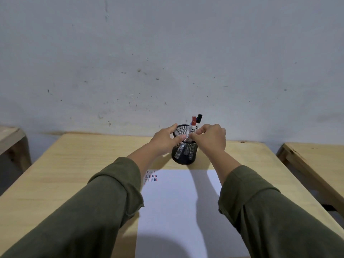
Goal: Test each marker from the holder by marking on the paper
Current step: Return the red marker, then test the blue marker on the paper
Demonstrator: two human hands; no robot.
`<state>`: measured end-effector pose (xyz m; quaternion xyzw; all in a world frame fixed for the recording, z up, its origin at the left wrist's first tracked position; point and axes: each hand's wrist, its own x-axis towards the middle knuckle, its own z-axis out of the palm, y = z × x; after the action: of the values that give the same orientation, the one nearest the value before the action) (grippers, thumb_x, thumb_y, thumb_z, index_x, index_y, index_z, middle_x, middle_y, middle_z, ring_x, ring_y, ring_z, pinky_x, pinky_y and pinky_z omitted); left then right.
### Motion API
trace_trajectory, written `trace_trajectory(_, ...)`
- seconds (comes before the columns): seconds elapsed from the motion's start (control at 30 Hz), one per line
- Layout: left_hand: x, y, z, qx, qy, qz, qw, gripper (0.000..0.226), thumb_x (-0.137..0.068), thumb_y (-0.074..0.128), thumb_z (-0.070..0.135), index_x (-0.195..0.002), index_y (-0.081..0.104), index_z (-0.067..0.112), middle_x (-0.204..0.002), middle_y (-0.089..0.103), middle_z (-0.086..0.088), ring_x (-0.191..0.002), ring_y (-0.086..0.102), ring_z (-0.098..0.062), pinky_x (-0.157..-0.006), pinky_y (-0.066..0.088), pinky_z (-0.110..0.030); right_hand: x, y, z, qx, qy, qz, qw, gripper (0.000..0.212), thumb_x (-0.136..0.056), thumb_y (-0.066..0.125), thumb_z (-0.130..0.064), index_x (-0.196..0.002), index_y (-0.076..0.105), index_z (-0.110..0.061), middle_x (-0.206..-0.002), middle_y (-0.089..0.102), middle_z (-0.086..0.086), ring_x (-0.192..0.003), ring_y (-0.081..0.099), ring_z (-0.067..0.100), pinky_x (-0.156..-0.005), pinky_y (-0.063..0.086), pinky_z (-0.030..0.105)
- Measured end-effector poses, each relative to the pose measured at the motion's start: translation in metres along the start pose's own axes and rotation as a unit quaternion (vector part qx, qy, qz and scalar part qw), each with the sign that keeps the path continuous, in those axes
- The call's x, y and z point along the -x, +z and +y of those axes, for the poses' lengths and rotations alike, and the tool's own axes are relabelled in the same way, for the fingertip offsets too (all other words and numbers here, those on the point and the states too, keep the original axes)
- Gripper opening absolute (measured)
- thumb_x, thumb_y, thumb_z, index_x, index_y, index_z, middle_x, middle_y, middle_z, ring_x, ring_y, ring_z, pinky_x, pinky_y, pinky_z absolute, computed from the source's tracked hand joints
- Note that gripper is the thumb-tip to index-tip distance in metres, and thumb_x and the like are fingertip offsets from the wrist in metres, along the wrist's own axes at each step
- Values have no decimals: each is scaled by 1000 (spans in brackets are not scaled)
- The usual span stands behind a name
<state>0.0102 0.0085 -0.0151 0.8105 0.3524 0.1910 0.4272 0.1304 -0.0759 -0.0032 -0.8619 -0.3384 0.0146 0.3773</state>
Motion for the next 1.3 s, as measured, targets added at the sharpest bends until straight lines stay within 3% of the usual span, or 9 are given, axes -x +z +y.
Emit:
trace_trajectory(0.27,2,-1,3,5,-1,3,1000,66,-86,58,41,-144,31,23,-151,36,-4,-140,32,-22,-109,27,-31,-6,0,1,-21,4,14,1000,24,-75,70,-26,-82,50,-15,-102,59,11,-105,49,29,-73,40,34)
trace_trajectory(0.37,4,-2,6,1,7,2,1000,56,-88,56,39,-140,38,29,-142,47,-6,-130,42,-26,-95,34,-27,-9,-1,2,-34,3,19,999,30,-76,71,-27,-95,52,-14,-108,57,11,-107,50,29,-76,42,35)
trace_trajectory(0.5,5,-2,8,0,6,4,1000,53,-88,55,38,-139,40,30,-141,48,-8,-129,43,-27,-89,32,-25,-12,-2,-1,-61,-29,44,997,36,-77,68,-24,-109,51,-18,-115,51,10,-110,50,27,-82,43,35)
trace_trajectory(0.73,2,-2,3,-2,3,3,1000,58,-86,58,41,-140,39,31,-144,46,-7,-132,41,-26,-99,34,-30,-19,2,-16,39,-93,13,995,53,-84,61,-29,-134,44,-35,-136,38,8,-127,34,26,-97,34,40)
trace_trajectory(1.0,1,-2,1,14,10,3,1000,52,-86,59,39,-135,45,33,-137,54,-4,-127,46,-24,-91,34,-26,-21,8,-20,174,-96,-4,980,51,-86,58,-39,-133,47,-23,-148,27,9,-137,22,29,-104,28,43)
trace_trajectory(1.3,1,-2,2,18,2,6,1000,42,-85,60,40,-124,56,26,-129,59,-5,-121,51,-23,-87,34,-25,-26,-2,-17,32,-41,-26,998,35,-80,71,-31,-111,63,-18,-134,45,6,-133,28,26,-101,31,41)
